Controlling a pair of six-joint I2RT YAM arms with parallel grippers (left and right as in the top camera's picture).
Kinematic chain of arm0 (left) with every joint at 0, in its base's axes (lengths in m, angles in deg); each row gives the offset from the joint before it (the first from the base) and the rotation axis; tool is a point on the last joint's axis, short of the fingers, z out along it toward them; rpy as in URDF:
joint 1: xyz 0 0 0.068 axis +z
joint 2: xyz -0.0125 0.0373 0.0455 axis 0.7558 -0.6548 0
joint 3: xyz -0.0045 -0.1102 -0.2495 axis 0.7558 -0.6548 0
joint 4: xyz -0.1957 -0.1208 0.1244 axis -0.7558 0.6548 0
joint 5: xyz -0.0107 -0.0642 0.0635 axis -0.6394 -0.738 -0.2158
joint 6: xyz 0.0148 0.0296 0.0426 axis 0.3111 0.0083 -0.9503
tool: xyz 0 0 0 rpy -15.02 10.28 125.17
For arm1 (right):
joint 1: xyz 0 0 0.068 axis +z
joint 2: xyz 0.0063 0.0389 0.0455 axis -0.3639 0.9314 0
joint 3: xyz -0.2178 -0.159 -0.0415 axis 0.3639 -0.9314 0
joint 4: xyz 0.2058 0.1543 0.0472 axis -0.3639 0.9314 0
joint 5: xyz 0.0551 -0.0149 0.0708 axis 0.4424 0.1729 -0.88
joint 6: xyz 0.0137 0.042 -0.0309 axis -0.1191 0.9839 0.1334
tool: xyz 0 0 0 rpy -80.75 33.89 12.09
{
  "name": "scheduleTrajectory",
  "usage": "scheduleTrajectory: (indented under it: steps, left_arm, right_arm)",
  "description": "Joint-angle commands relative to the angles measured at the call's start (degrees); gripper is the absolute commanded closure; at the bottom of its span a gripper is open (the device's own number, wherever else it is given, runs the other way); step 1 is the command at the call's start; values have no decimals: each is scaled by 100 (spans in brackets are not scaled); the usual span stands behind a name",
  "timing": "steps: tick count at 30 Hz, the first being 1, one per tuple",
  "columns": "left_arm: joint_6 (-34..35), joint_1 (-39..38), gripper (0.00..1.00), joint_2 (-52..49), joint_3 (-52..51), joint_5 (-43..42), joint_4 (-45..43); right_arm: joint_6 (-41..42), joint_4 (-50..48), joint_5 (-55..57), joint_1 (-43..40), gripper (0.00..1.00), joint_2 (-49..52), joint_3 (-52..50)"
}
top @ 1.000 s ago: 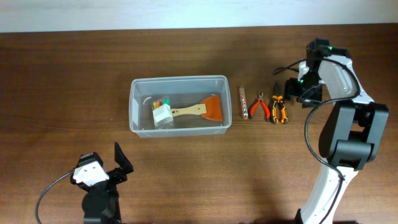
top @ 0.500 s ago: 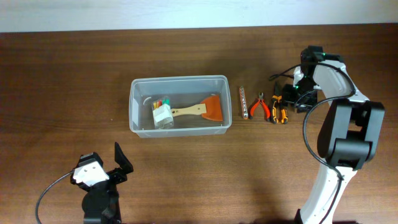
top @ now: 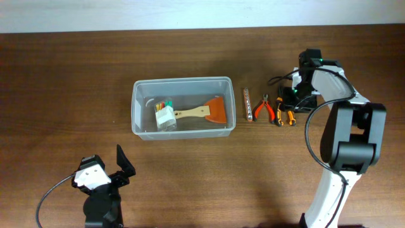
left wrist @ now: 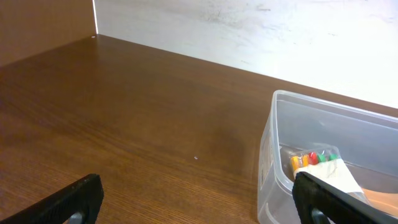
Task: Pack container
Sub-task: 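Grasp the orange-black needle-nose pliers with the right gripper, then drop the needle-nose pliers into the container and withdraw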
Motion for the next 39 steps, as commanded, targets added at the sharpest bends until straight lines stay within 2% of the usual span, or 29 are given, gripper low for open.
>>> scheduleTrajectory:
  steps: [1,4,6,10,17,22,25,31,35,39]
  left_arm:
    - [-50,-22,1,15,-22,22,4]
    - [-50,-22,1,15,-22,20,4]
    - [-50,-22,1,15,-22,22,4]
    - [-50,-22,1,15,-22,22,4]
    - [-50,-22,1,15,-22,22,4]
    - [-50,-22,1,15,-22,20,4]
    - [-50,-22,1,15,-22,20,4]
    - [-50,-22,1,15,-22,22,4]
    - [-50,-22,1,15,-22,20,4]
    - [-50,-22,1,15,-22,20,4]
  right_arm:
    - [-59,-26,-101,94,79,125,-223]
    - [-59,-9,-22,83,90,125,-210]
    - [-57,85,98,48,95,122,-107]
    - [-35,413,269,-72,96,98,348]
    - [122,1451,251,-208,96,-140,1864]
    - [83,2347,-205,116,96,-376,3300]
    - [-219,2627,-262,555,96,-413,3928]
    - [-1515,2553,-262,1803,96,-382,4159]
    - [-3108,2269,-258,2627,96,-264,4039]
    - [-5136,2133,-258,3215,96,-149,3794]
